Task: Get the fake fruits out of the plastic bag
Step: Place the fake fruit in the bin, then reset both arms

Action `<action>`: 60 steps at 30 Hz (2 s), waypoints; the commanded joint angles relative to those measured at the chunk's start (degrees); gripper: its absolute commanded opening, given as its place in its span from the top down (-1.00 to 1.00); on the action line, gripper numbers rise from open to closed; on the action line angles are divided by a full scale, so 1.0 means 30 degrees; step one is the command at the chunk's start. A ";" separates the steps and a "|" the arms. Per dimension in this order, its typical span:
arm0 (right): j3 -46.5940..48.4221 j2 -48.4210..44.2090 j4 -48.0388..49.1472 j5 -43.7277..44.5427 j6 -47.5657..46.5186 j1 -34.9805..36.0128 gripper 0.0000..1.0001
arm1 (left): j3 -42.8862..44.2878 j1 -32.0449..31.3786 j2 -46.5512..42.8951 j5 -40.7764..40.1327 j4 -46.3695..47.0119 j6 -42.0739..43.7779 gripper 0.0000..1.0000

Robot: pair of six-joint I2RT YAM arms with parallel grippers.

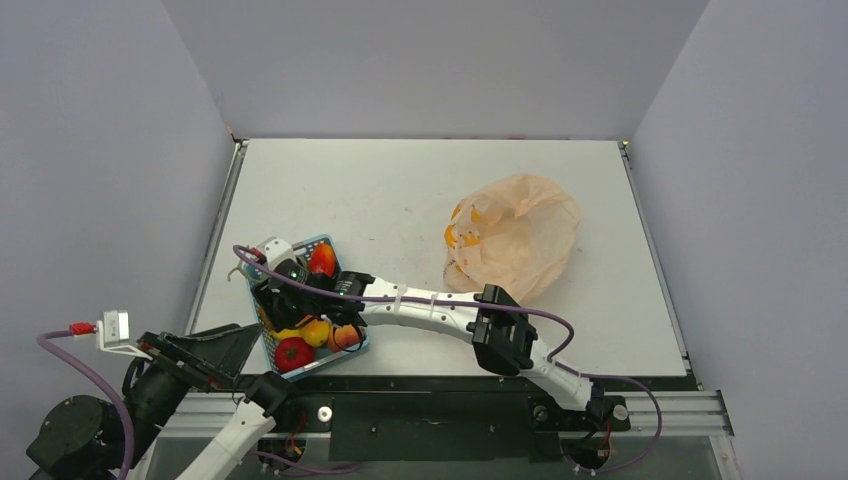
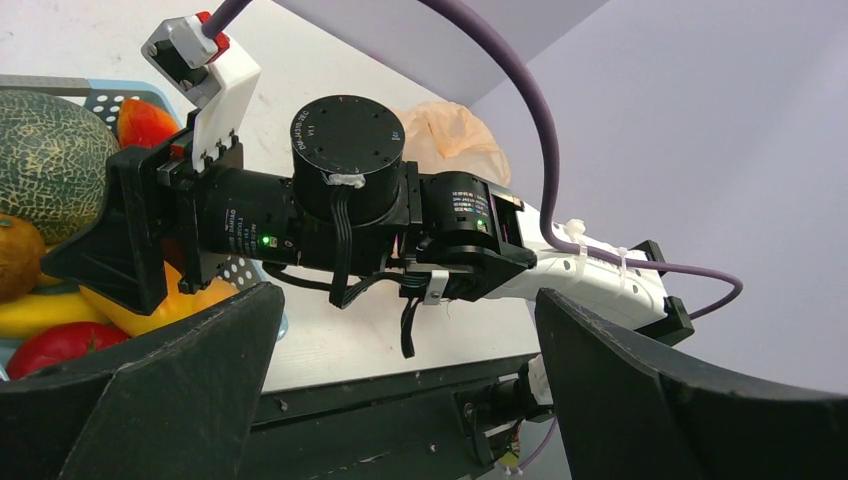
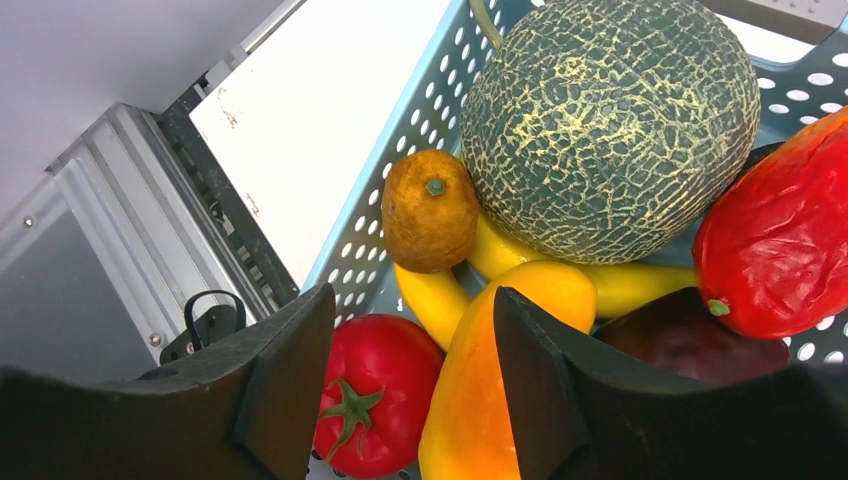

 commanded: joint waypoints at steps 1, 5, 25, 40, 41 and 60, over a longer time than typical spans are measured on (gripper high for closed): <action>0.0791 0.0128 -0.0461 0.0316 -0.0352 -0.0037 -0.12 | -0.0103 -0.0138 -0.0153 -0.0212 0.0263 0.0051 -0.94; -0.0252 -0.1335 -0.0416 0.0534 -0.0562 -0.0133 -0.12 | -0.0232 -0.0220 -0.0191 -0.0286 0.0268 0.0030 -0.95; -1.9609 -2.0631 0.0974 0.5042 -0.1207 -0.5808 -0.14 | -0.2822 -0.1329 0.0158 -0.0676 0.2372 -0.0177 -0.94; -2.0510 -3.2772 -0.6470 1.0635 -0.3765 -0.8370 -0.65 | -0.0405 -0.3078 0.2887 -0.3592 0.2048 0.1948 -0.95; -2.0410 -3.3428 -0.6719 1.0856 -0.3761 -0.8363 -0.66 | -0.0230 -0.3177 0.3054 -0.3787 0.2044 0.2152 -0.95; -1.9391 -3.8536 -0.8972 1.3565 -0.2847 -0.8378 -0.74 | 0.0831 -0.4688 0.1810 -0.6337 0.2481 0.2064 -0.95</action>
